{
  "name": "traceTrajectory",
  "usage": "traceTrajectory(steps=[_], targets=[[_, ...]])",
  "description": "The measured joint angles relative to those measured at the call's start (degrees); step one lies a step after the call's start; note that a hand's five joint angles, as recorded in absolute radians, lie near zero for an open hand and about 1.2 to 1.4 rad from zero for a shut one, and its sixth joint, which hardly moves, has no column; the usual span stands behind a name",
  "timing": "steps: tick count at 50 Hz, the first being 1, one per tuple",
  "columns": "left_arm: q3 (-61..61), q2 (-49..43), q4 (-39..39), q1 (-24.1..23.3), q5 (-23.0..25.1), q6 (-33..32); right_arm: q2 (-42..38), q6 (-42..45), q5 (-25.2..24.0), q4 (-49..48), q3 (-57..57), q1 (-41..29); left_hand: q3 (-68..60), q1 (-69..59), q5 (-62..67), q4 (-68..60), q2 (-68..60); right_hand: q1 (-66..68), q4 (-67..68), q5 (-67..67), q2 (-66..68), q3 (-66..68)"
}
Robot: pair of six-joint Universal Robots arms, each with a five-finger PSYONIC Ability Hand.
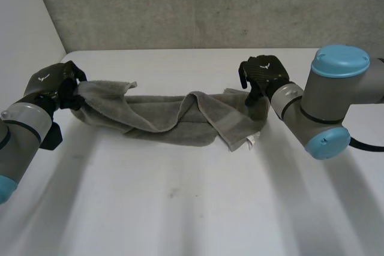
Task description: Fold the towel.
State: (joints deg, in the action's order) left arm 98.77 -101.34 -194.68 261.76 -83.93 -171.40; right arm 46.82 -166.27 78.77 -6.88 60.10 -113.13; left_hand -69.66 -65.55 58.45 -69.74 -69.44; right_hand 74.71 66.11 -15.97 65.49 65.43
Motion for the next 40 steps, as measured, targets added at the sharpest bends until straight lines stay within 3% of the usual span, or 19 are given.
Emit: traceTrajectory(steps=[1,6,11,21,40], targets=[[0.01,0.00,0.01,-0.01,0.00,0.00,-0.17,0.06,-0.28,0.69,0.15,0.13,0.00,0.00,0.00,0.00,0.00,0.00,0.00,0.00,0.00,0.00],[0.08,0.01,0.04,-0.02,0.01,0.00,-2.37,0.08,-0.73,3.47,0.57,0.22,0.00,0.00,0.00,0.00,0.00,-31.30,-27.38,0.00,-26.77,-26.74],[0.46,0.01,0.05,-0.01,0.02,0.01,-4.01,-0.20,-0.84,6.32,1.46,0.09,0.00,0.00,0.00,0.00,0.00,-43.32,-38.31,0.00,-37.62,-37.63],[0.94,0.01,-0.03,0.14,0.00,-0.03,-1.96,-0.30,-1.21,7.38,6.00,0.00,0.00,0.00,0.00,0.00,0.00,-45.24,-40.06,0.00,-39.28,-39.29],[0.99,-0.25,-0.52,0.15,0.00,-0.06,-3.17,0.01,-1.16,-1.03,10.04,-0.08,0.00,0.00,0.00,0.00,0.00,-43.93,-39.29,0.00,-38.81,-38.63]])
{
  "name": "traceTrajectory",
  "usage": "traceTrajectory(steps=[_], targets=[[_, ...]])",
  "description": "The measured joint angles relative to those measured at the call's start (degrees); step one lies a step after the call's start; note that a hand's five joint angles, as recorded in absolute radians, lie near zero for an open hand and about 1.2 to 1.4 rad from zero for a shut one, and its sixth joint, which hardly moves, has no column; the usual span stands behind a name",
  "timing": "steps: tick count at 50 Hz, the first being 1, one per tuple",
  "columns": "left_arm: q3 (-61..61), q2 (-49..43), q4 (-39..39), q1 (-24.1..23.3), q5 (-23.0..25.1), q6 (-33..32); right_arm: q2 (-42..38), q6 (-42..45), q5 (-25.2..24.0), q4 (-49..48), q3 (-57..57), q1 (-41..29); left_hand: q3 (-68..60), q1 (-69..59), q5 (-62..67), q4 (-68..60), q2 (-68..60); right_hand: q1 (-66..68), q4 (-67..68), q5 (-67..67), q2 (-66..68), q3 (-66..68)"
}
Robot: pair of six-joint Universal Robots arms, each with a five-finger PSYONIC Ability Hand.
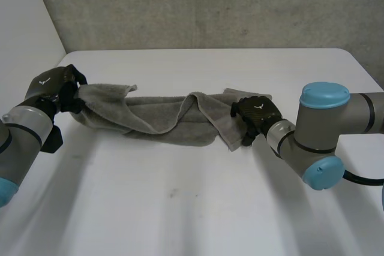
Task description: Fold the towel.
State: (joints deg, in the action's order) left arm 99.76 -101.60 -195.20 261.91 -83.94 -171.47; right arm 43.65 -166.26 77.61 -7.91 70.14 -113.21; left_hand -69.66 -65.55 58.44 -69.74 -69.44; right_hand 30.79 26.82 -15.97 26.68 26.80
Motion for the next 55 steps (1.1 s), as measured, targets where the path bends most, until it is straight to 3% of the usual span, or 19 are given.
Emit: traceTrajectory(steps=[28,38,44,47,52,55], targets=[[-0.01,-0.84,-1.34,-0.01,0.00,-0.12,-8.50,0.09,0.74,0.14,-13.47,-1.23,0.00,0.00,0.00,0.00,0.00,8.77,7.58,0.00,7.72,7.61],[-0.05,-1.02,-1.41,0.01,0.00,-0.17,-9.81,-0.28,0.53,0.14,-16.85,-1.23,0.00,0.00,0.00,0.00,0.00,32.54,28.29,0.00,28.43,28.33],[-0.09,-1.05,-1.41,0.00,0.00,-0.18,-9.27,-0.37,0.31,0.11,-17.89,-1.23,0.00,0.00,0.00,0.00,0.00,40.02,35.12,0.00,35.22,35.09],[-0.09,-1.05,-1.41,0.00,0.00,-0.19,-9.22,-0.35,0.29,0.26,-18.49,-1.23,0.00,0.00,0.00,0.00,0.00,38.87,34.17,0.00,34.37,34.19],[-0.05,-1.00,-1.39,0.00,0.00,-0.18,-9.51,-0.32,0.37,1.89,-18.43,-1.47,0.00,0.00,0.00,0.00,0.00,13.99,13.01,0.00,12.57,12.45],[0.01,-0.98,-1.36,0.01,0.00,-0.18,-9.57,-0.35,0.40,3.29,-17.66,-1.76,0.00,0.00,0.00,0.00,0.00,7.77,7.44,0.00,7.75,7.48]])
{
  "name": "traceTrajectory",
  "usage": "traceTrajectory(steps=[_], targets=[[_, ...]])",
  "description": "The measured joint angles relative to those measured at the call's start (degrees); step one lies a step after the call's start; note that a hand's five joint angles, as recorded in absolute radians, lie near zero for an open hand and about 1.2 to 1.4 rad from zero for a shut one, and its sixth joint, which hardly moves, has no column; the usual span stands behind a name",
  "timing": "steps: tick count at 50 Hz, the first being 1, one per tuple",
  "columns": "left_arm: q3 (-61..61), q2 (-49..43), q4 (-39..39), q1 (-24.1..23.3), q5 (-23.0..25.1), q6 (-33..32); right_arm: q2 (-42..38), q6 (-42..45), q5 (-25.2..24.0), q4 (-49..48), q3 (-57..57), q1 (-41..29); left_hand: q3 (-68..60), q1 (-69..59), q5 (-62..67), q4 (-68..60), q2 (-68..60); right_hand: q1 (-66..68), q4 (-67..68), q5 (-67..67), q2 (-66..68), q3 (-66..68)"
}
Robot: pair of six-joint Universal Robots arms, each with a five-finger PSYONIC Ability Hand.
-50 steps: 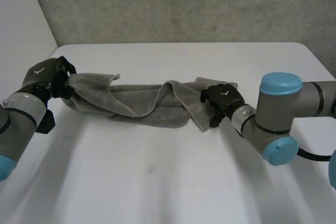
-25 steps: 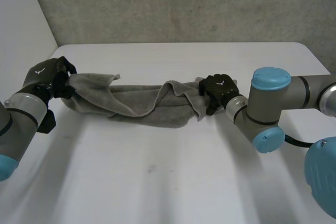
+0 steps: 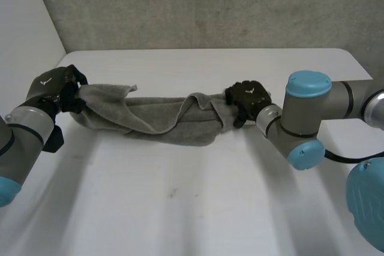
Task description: Fold the towel.
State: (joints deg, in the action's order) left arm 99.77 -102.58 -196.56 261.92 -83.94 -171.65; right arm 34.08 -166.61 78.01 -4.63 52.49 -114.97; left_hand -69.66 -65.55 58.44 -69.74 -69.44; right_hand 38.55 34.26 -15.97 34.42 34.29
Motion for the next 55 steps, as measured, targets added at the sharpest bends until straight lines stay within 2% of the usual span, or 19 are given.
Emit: traceTrajectory(steps=[5,13,24,33,40,46,50,55], targets=[[0.06,0.01,0.03,0.00,0.00,0.00,0.42,-0.11,-0.04,1.84,2.05,-0.36,0.00,0.00,0.00,0.00,0.00,-8.59,-7.63,0.00,-8.12,-7.96],[0.18,0.07,0.04,0.00,0.00,0.00,3.59,-1.63,-0.07,2.60,5.58,-0.46,0.00,0.00,-0.03,0.00,0.00,-25.87,-22.60,13.44,-23.09,-22.93],[0.49,0.17,0.04,0.03,0.00,0.00,9.90,-5.28,-0.50,2.49,8.54,-0.43,0.00,0.00,0.00,0.00,0.00,-27.97,-24.35,14.41,-24.72,-24.76],[0.75,0.25,0.04,0.00,0.04,0.00,7.99,-5.37,-0.38,2.08,7.35,-0.58,0.00,0.00,0.00,0.00,0.00,-28.01,-24.49,14.48,-24.72,-24.76],[0.86,0.26,0.00,0.00,0.04,0.00,3.53,-5.21,-0.08,1.85,4.81,-0.89,0.00,0.00,-0.01,0.00,0.00,-24.23,-21.83,13.91,-21.99,-21.78],[0.87,0.17,-0.04,0.00,0.06,0.00,-0.19,-4.91,0.10,1.36,1.60,-2.21,0.00,0.00,0.00,0.00,0.00,-18.11,-16.56,8.44,-16.85,-16.63],[0.85,0.10,-0.05,0.00,0.03,0.00,-1.44,-4.83,0.20,0.69,0.22,-2.68,0.00,0.00,0.00,0.00,0.00,-5.22,-5.93,-2.10,-5.28,-5.96],[0.80,0.04,-0.05,0.00,0.01,0.00,-1.56,-5.12,0.89,-1.33,-0.53,-2.83,0.00,0.00,0.01,0.00,0.00,24.93,21.76,-27.94,21.40,21.59]])
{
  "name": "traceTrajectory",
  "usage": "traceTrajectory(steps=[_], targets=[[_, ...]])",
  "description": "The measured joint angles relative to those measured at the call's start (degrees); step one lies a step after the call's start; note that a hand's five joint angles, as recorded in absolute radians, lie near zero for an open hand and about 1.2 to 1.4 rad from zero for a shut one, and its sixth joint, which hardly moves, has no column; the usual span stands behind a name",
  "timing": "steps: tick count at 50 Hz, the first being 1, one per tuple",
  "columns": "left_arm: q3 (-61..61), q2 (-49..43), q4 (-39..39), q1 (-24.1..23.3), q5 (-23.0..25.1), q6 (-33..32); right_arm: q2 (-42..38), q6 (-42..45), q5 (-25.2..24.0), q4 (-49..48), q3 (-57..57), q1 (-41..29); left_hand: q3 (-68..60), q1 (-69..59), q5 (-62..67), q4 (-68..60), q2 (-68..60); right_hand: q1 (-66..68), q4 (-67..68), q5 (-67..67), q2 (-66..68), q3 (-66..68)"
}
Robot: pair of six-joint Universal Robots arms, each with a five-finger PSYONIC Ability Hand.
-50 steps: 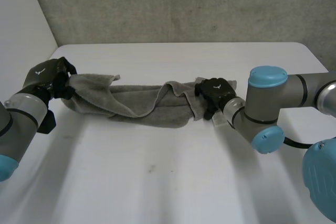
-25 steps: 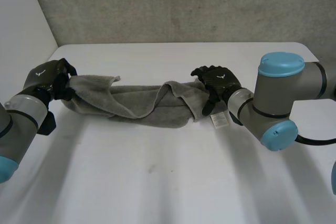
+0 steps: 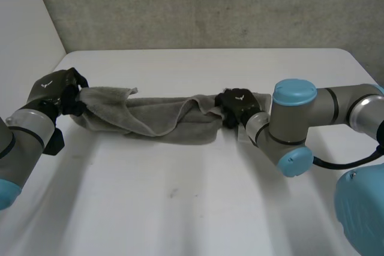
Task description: Fold the towel.
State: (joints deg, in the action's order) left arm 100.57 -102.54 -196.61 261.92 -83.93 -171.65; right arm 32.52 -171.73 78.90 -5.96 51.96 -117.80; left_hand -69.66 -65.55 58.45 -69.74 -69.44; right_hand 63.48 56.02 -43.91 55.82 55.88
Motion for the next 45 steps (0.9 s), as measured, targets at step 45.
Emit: traceTrajectory(steps=[45], targets=[[-2.76,-1.97,8.46,-2.30,6.88,-1.04,26.83,30.74,-5.45,44.88,6.00,12.54,-0.05,0.00,0.00,0.00,0.00,15.44,13.68,-14.94,13.27,13.50]])
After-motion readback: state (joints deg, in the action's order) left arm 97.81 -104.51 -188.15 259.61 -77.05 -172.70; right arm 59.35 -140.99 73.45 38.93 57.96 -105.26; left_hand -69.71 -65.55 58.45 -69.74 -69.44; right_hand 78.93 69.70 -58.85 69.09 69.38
